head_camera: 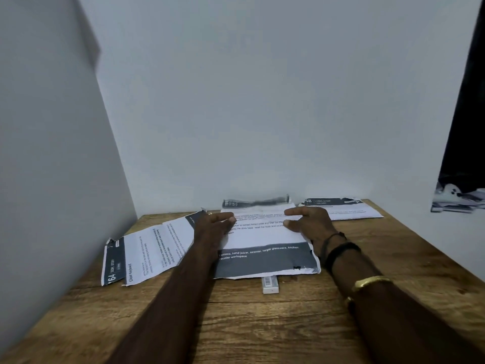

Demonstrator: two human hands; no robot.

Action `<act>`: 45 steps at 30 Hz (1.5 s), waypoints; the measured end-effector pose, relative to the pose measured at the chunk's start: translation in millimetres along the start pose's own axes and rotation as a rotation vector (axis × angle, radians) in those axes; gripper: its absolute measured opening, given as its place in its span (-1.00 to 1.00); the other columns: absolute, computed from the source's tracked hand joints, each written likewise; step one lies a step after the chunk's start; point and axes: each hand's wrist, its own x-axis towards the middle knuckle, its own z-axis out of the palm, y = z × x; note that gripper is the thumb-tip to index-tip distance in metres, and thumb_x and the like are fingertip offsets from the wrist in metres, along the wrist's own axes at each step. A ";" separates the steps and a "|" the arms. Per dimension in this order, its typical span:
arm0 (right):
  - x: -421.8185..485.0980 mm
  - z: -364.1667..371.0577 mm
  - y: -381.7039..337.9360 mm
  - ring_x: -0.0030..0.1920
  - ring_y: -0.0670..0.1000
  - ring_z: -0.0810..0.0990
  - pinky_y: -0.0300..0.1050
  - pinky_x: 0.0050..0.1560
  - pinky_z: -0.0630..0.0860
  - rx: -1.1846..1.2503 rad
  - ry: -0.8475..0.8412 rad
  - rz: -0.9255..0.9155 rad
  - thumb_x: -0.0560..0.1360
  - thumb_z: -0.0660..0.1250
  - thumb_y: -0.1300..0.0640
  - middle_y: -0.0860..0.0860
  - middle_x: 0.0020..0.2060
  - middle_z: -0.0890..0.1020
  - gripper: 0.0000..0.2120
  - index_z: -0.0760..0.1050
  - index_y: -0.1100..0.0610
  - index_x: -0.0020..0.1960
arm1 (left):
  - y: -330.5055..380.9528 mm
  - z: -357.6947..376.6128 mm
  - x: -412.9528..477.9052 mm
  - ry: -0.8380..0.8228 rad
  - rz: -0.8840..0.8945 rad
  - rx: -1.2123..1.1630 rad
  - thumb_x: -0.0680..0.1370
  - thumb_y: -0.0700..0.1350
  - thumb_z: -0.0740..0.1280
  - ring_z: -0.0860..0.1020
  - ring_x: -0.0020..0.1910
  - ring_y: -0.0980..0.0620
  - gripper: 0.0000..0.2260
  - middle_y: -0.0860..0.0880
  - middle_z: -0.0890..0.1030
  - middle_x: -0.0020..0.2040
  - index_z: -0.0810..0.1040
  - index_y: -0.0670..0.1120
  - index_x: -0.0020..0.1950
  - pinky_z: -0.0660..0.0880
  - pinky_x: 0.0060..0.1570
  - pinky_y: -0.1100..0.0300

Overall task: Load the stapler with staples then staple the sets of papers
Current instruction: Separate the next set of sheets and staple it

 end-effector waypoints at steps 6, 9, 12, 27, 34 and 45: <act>-4.0 2.8 -4.3 -0.02 0.04 0.67 -0.11 0.04 0.56 -0.215 0.160 -0.158 0.37 0.57 0.19 -0.02 -0.16 0.73 -0.92 0.71 0.06 -0.16 | 10.9 1.5 -14.2 0.096 0.292 0.484 0.37 0.05 0.61 0.69 0.05 0.00 -0.79 0.02 0.75 -0.03 0.75 0.00 -0.07 0.58 0.16 0.05; -7.6 6.3 -14.9 -0.05 0.00 0.63 -0.16 -0.04 0.48 -0.262 0.185 -0.298 0.39 0.55 0.20 -0.01 -0.16 0.73 -0.96 0.71 0.10 -0.17 | 24.4 16.2 -24.5 0.148 0.525 0.904 0.41 0.18 0.53 0.41 0.45 -0.04 -0.75 -0.02 0.55 0.39 0.73 0.16 0.05 0.32 0.41 0.02; -13.8 11.5 -25.1 0.06 0.08 0.63 -0.02 0.09 0.53 -0.312 0.187 -0.440 0.40 0.52 0.22 0.02 -0.13 0.73 -0.97 0.72 0.13 -0.16 | 31.0 38.9 -32.4 0.069 0.654 1.070 0.46 0.13 0.49 0.31 0.50 -0.04 -0.78 0.02 0.49 0.46 0.72 0.21 0.09 0.25 0.41 -0.02; -24.9 9.6 -47.6 -0.05 -0.02 0.63 -0.39 -0.07 0.49 -0.076 0.371 -0.630 0.51 0.43 0.24 0.06 -0.08 0.70 -0.94 0.67 0.19 -0.03 | 31.1 5.1 -23.4 0.450 0.748 0.610 0.55 -0.05 0.42 0.59 0.00 -0.01 -0.92 -0.03 0.57 0.00 0.70 0.06 0.01 0.44 -0.07 0.18; -26.1 13.1 -42.0 -0.14 -0.02 0.66 -0.22 -0.12 0.58 -0.058 0.264 -0.572 0.47 0.44 0.29 0.06 -0.17 0.70 -0.98 0.66 0.22 -0.12 | 31.8 6.9 -25.9 0.279 0.235 0.090 0.64 0.17 0.21 0.72 -0.27 -0.07 -0.63 -0.09 0.74 -0.23 0.65 -0.08 -0.05 0.61 -0.26 0.08; -17.8 11.8 -13.7 -0.14 0.03 0.63 -0.22 -0.20 0.45 -0.517 0.035 -0.272 0.44 0.39 0.09 0.02 -0.26 0.72 -0.81 0.67 0.17 -0.26 | 3.7 -5.6 -0.9 0.078 0.042 0.151 0.49 -0.37 0.34 0.69 0.04 -0.15 -0.61 -0.18 0.67 0.16 0.63 -0.08 0.27 0.68 -0.04 0.03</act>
